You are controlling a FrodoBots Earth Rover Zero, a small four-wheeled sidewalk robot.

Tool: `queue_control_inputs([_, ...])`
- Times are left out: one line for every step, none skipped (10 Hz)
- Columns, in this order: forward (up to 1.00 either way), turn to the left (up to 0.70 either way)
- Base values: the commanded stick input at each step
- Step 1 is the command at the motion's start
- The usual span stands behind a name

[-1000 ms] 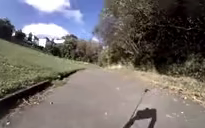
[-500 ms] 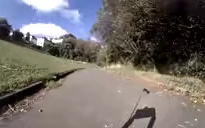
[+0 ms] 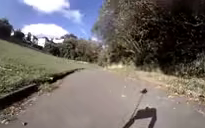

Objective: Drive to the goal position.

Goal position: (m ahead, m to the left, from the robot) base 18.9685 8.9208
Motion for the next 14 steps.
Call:
queue_control_inputs([0.7,0.0])
queue_control_inputs([0.7,0.0])
queue_control_inputs([0.7,0.0])
queue_control_inputs([0.7,0.0])
queue_control_inputs([0.7,0.0])
queue_control_inputs([0.7,0.0])
queue_control_inputs([0.7,0.0])
queue_control_inputs([0.7,0.0])
queue_control_inputs([0.7,0.0])
queue_control_inputs([0.7,0.0])
queue_control_inputs([0.7,0.0])
queue_control_inputs([0.7,0.0])
queue_control_inputs([0.7,0.0])
queue_control_inputs([0.7,0.0])
